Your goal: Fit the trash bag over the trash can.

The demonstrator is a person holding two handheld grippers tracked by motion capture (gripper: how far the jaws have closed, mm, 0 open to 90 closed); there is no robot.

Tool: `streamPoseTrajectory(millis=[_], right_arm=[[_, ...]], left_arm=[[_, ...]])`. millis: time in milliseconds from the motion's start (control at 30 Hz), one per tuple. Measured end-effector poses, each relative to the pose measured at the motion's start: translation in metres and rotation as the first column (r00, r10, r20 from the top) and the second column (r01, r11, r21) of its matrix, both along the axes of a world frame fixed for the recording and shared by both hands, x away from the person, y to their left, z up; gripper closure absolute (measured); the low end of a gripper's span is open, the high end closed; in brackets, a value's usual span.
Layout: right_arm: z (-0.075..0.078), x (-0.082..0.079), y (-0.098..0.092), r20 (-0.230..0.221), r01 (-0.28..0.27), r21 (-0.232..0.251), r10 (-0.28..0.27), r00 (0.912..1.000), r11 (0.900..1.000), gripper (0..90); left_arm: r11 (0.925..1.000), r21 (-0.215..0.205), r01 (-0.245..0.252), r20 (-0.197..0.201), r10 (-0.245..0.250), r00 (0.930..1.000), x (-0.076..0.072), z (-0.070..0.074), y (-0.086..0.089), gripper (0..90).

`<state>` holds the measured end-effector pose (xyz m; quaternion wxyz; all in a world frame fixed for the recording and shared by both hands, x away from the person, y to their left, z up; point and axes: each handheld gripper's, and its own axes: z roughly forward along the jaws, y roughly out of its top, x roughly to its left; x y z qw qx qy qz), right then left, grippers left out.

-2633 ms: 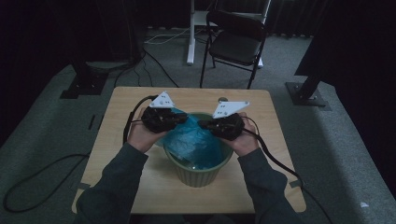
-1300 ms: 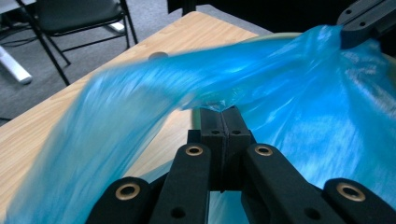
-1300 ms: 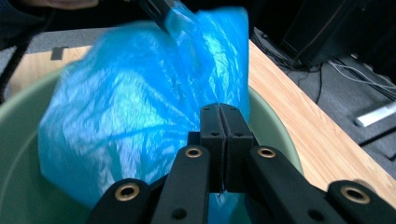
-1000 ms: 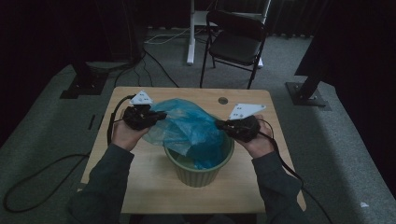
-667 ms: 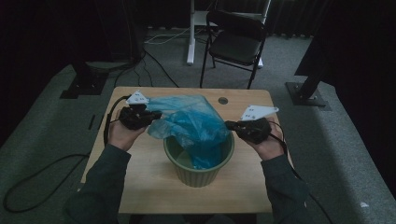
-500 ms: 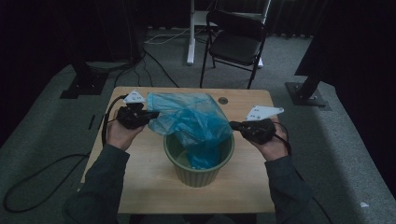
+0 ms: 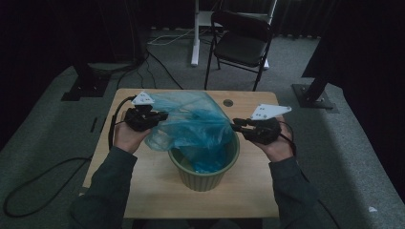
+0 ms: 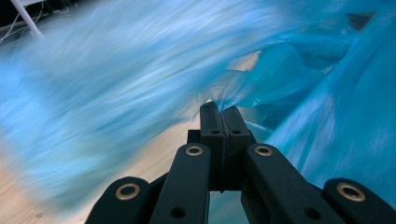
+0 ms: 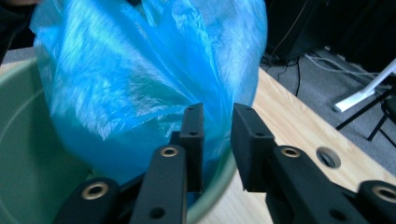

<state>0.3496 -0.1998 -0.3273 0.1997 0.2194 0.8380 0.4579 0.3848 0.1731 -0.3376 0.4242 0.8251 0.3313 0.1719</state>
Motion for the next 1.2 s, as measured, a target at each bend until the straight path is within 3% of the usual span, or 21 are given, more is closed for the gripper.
streamPoseTrajectory(millis=[267,433,800,833,933,1000,1067,1200], right_arm=[[0.009,0.008,0.02,0.008,-0.016,0.022,0.016,0.9998,1.0,67.7],[0.013,0.017,0.034,0.01,-0.021,0.009,0.021,0.9997,1.0,66.7],[0.016,0.044,0.058,-0.025,-0.01,0.011,0.01,0.9996,1.0,61.9],[0.015,0.046,0.06,-0.034,-0.009,0.006,0.009,0.9994,1.0,64.3],[0.012,0.051,0.062,-0.054,0.007,-0.049,-0.01,0.9985,0.999,84.8],[0.01,0.052,0.061,-0.057,0.013,-0.066,-0.017,0.9982,0.998,89.8],[0.006,0.05,0.055,-0.068,0.031,-0.102,-0.038,0.997,0.994,90.0],[0.001,0.048,0.039,-0.071,0.074,-0.113,-0.082,0.9941,0.991,90.0]], left_arm=[[0.9999,0.004,0.016,0.0,-0.016,0.9999,-0.001,-0.002,-0.008,89.9],[0.9997,0.009,0.025,0.003,-0.025,0.9997,-0.002,-0.002,-0.01,89.9],[0.9989,0.015,0.045,0.003,-0.045,0.999,-0.003,-0.002,-0.017,89.9],[0.9988,0.016,0.047,0.003,-0.047,0.9989,-0.003,-0.003,-0.018,89.8],[0.9987,0.022,0.045,0.005,-0.045,0.999,-0.004,-0.004,-0.018,89.8],[0.9989,0.022,0.042,0.0,-0.042,0.9991,-0.004,-0.005,-0.017,89.8],[0.999,0.025,0.037,-0.006,-0.037,0.9993,-0.003,-0.008,-0.014,89.8],[0.9997,0.021,0.016,-0.021,-0.015,0.9997,0.0,-0.013,-0.008,89.9]])
